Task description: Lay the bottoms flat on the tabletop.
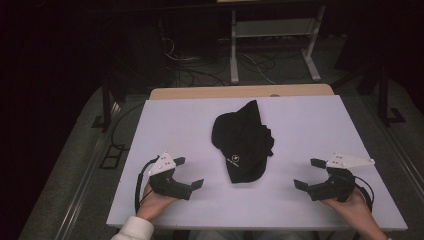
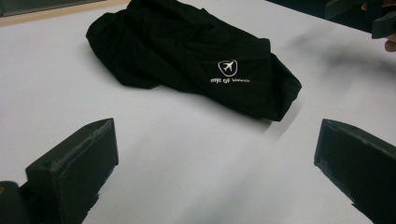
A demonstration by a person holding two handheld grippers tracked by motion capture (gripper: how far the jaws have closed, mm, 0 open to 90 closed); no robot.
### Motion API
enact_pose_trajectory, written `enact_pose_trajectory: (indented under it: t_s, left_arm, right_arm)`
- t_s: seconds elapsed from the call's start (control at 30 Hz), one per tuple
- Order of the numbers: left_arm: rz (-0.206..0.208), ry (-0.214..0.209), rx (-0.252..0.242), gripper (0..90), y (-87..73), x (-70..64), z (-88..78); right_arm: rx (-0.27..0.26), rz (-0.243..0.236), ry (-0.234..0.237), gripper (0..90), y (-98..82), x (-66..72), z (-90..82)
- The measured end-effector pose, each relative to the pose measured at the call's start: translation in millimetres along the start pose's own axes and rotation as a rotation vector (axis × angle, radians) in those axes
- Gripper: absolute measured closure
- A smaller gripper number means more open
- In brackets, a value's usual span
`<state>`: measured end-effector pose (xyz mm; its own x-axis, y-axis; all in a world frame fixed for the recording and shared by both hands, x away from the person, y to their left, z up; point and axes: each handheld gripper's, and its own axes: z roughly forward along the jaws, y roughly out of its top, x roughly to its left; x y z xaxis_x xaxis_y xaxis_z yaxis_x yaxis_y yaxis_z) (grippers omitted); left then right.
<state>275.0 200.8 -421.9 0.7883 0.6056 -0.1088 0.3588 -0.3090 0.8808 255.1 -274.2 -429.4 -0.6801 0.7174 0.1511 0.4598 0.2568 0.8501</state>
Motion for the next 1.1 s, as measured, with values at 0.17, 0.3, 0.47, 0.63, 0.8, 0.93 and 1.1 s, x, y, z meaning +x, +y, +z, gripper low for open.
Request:
enact_pose_trajectory:
  t_s: [0.17,0.3,0.47,0.63,0.8,0.93,1.1]
  left_arm:
    - [-0.001,-0.001,-0.005,0.1,0.5,-0.4,-0.1]
    - [0.001,-0.003,-0.002,0.1,1.2,-1.9,0.1]
    - [0.003,-0.005,0.004,0.1,2.1,-2.7,0.6]
    - [-0.015,0.002,0.004,0.1,2.1,-1.3,1.6]
    - [-0.007,0.009,0.023,0.1,4.2,-1.0,3.8]
    - [-0.007,0.015,0.030,0.1,7.8,-1.2,4.8]
    - [0.007,0.017,0.041,0.1,14.8,-0.8,6.5]
  right_arm:
    - [-0.001,-0.002,-0.001,0.0,-0.1,0.5,-0.3]
    - [-0.005,-0.006,-0.006,0.0,0.4,0.8,-0.9]
    - [0.003,-0.013,-0.008,0.0,1.8,2.6,-0.5]
    - [-0.002,-0.003,-0.010,0.0,2.9,2.4,-1.4]
    - [-0.001,-0.005,-0.026,0.0,5.2,2.8,-0.8]
    - [0.009,0.007,-0.035,0.0,8.3,1.3,0.7]
    - [0.013,-0.001,-0.035,0.0,16.8,2.9,1.1]
